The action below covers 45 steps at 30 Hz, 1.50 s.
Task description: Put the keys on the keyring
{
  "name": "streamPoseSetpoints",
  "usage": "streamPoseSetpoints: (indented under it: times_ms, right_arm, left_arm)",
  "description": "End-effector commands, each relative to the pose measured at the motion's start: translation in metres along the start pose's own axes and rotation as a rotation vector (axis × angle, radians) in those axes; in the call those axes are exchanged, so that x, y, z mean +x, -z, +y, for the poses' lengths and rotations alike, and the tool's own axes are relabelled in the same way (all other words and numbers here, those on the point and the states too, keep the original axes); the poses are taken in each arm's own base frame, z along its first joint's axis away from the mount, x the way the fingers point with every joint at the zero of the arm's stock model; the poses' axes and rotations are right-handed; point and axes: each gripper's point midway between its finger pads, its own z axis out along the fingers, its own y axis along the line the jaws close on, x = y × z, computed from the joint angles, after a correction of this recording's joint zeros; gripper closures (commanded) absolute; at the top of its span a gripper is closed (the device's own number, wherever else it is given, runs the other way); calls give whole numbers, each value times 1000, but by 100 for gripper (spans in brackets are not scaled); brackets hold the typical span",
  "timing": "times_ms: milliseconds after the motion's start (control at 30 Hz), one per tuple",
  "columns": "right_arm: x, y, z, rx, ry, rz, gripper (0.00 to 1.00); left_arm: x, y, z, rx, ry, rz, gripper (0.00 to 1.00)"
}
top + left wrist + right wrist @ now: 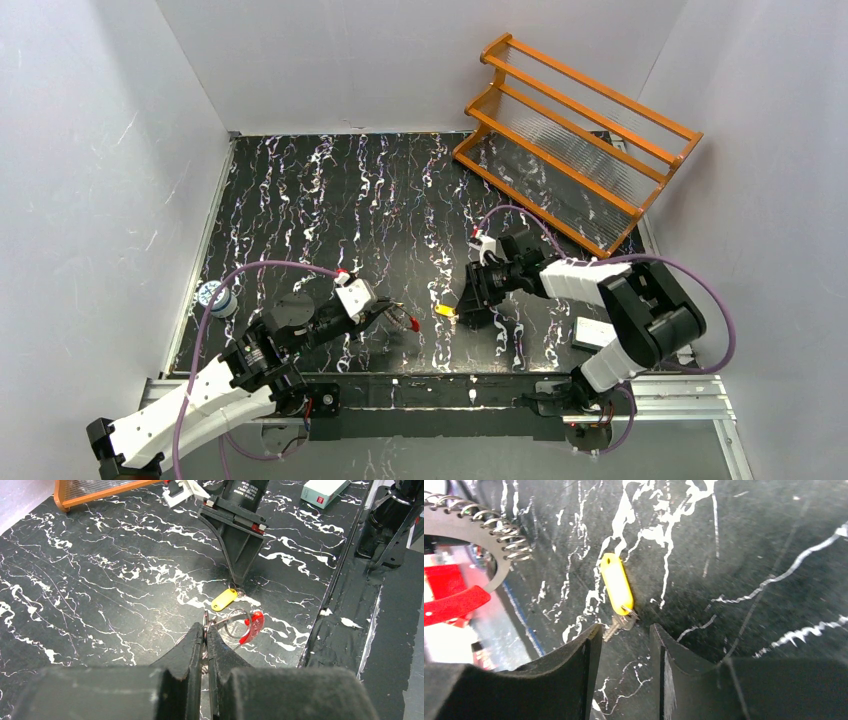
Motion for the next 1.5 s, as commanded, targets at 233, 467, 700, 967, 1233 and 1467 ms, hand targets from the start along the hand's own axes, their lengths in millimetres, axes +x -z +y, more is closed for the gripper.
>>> streamPoseSetpoints:
  times_ms: [233, 467, 700, 967, 1233, 1467]
  right_arm:
    - [5, -9, 16, -197, 16, 65, 63]
    - [7, -7, 19, -208, 20, 64, 81]
    - [0, -4, 17, -170, 39, 40, 89]
    - [-27, 12, 8, -11, 133, -95, 55]
    - [-19, -3, 14, -125, 111, -18, 46]
    - [-10, -14, 12, -186, 67, 41, 45]
  left_arm:
    - [-17, 1, -4, 20, 17, -70, 100]
    - [-13, -1, -6, 30, 18, -66, 100]
    - [-12, -1, -8, 36, 25, -69, 100]
    - [-12, -2, -8, 41, 28, -63, 100]
    - [-14, -3, -9, 47, 23, -61, 100]
    - [-13, -5, -10, 50, 25, -63, 100]
